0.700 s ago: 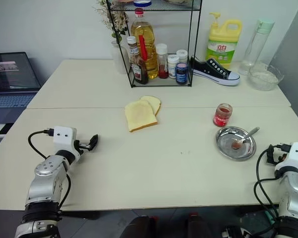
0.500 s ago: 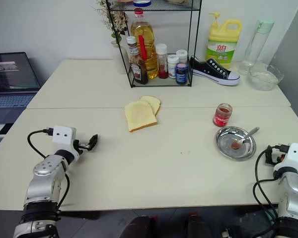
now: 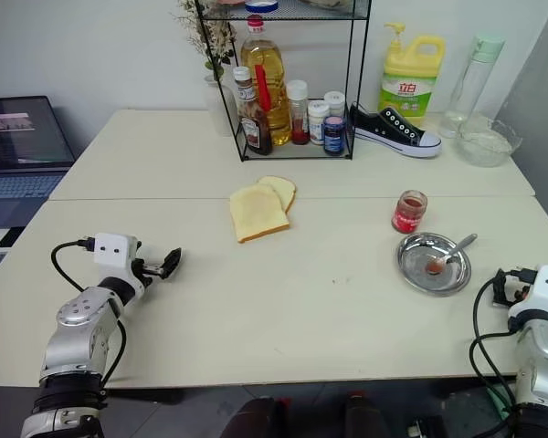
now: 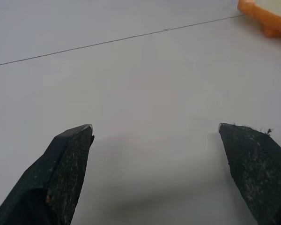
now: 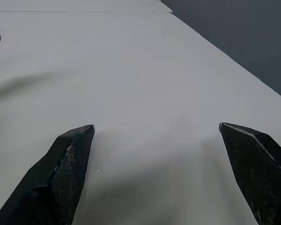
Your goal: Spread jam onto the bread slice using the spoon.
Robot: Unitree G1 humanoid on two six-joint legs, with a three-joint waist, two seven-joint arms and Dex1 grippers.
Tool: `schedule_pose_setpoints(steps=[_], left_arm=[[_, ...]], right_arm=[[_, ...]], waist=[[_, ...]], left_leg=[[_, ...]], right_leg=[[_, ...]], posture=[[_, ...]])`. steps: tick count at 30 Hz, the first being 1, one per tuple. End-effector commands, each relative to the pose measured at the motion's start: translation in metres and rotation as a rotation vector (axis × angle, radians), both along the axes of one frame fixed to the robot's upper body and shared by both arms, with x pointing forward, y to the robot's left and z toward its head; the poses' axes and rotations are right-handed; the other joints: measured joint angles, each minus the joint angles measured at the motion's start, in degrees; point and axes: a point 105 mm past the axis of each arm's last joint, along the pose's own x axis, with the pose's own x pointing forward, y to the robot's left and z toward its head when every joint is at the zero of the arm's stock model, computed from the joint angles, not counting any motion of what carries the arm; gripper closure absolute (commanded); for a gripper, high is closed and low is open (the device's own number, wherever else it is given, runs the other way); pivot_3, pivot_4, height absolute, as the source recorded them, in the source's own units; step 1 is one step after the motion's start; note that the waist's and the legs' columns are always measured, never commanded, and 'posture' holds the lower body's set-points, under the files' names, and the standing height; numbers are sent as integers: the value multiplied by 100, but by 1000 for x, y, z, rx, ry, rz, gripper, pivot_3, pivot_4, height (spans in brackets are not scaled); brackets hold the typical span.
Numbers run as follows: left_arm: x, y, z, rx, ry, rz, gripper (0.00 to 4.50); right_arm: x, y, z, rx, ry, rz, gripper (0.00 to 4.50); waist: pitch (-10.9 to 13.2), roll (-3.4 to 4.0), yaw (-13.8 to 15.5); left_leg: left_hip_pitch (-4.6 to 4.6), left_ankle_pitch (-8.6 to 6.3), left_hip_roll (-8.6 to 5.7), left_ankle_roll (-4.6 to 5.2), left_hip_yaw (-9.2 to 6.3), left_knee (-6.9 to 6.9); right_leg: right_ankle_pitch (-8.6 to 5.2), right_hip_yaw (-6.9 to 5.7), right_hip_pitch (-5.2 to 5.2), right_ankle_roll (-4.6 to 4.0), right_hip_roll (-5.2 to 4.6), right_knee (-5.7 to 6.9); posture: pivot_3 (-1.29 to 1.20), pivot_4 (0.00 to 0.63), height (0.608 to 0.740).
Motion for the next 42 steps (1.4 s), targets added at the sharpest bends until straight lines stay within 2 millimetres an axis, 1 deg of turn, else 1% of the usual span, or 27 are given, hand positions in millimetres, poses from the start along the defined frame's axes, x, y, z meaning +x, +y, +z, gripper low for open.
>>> schedule_pose_setpoints(steps=[1,3,4,6,8,11,13,14,15,16,17,20,22,25,28,32,37,40,42], left_arm=[[1,0,26,-48,-38,-76,0],[-2,-4,33,-66,-13,-149,0],[-3,-5,37,-77,0,-182,0],[-3,-7,45,-106,29,-244,0],[-4,-14,53,-157,73,-325,0],[-13,-27,65,-242,147,-452,0],[-16,-30,69,-256,181,-488,0],[-12,-29,70,-258,187,-478,0],[-8,-29,71,-258,190,-467,0],[-1,-29,70,-254,185,-449,0],[5,-30,69,-257,185,-436,0],[25,-42,69,-262,141,-421,0],[38,-51,68,-274,117,-413,0],[55,-65,59,-296,114,-407,0],[69,-77,51,-288,130,-403,0],[80,-92,43,-295,150,-427,0],[86,-96,39,-279,152,-433,0],[88,-94,40,-287,135,-423,627],[89,-95,40,-287,133,-425,1254]], right_arm=[[4,3,49,-93,-118,51,34],[8,14,70,-128,-158,137,34],[12,25,81,-114,-185,217,34],[17,54,97,-60,-207,394,34],[16,93,106,7,-168,615,34],[0,148,110,90,-76,899,34],[-10,169,110,123,-24,1008,34],[-13,182,109,132,3,1068,34],[-16,191,107,137,21,1102,34],[-18,204,103,125,56,1157,34],[-17,213,100,104,75,1182,34],[-14,236,103,102,54,1244,34],[-10,246,101,73,49,1265,34],[-5,255,94,16,63,1282,34],[-6,270,100,37,32,1324,34],[-10,282,99,49,20,1354,34],[-11,288,99,56,9,1350,34],[-9,285,101,67,-9,1327,0],[-9,284,102,70,-14,1318,0]], waist=[[0,0,-5],[0,1,-21],[1,0,-37],[1,1,-70],[1,1,-96],[1,1,-100],[2,-2,-99],[3,-2,-94],[3,-3,-86],[4,-4,-80],[4,-4,-77],[4,-5,-76],[5,-8,-61],[4,-18,-50],[6,-24,-53],[6,-30,-61],[7,-31,-90],[8,-33,-100],[9,-34,-100]], left_leg=[[0,0,0,0,0,-1],[-1,0,2,0,-1,-1],[0,0,2,0,0,-2],[-1,0,4,0,-2,-2],[-1,0,8,0,-9,-1],[-4,0,8,1,-15,-1],[-8,-1,7,1,-18,-1],[-9,-1,7,1,-19,-1],[-8,-1,6,1,-19,1],[-8,-1,5,1,-19,2],[-7,-1,5,1,-21,5],[-6,0,1,1,-21,7],[-9,0,-1,1,-22,8],[-19,0,-3,1,-22,10],[-29,0,-5,0,-15,11],[-29,1,-5,0,-15,11],[-29,0,-5,0,-13,10],[-29,1,-5,0,-14,10],[-29,0,-5,0,-15,11]], right_leg=[[0,1,-1,0,0,0],[0,0,-1,0,1,1],[0,0,-2,0,2,0],[0,-2,-2,0,3,0],[0,-8,2,0,7,0],[-1,-11,3,-1,7,-4],[-1,-13,3,0,5,-9],[-1,-13,3,0,4,-10],[-1,-13,4,0,3,-10],[-1,-14,4,0,2,-9],[-1,-16,6,0,2,-7],[0,-18,6,0,3,-4],[0,-19,4,0,3,-5],[0,-20,-6,0,2,-7],[0,-18,-23,0,2,-3],[0,-24,-25,0,2,-1],[0,-29,-27,0,3,0],[0,-29,-27,0,3,1],[0,-29,-27,0,3,1]], posture=[[0,150,740],[0,150,740],[0,150,740],[0,150,740],[0,150,740],[0,150,740],[0,150,740],[0,150,740],[0,150,740],[0,150,740],[0,150,740],[0,150,740],[0,150,740],[0,150,740],[0,150,740],[0,150,740],[0,150,740],[0,150,740],[0,150,740]])
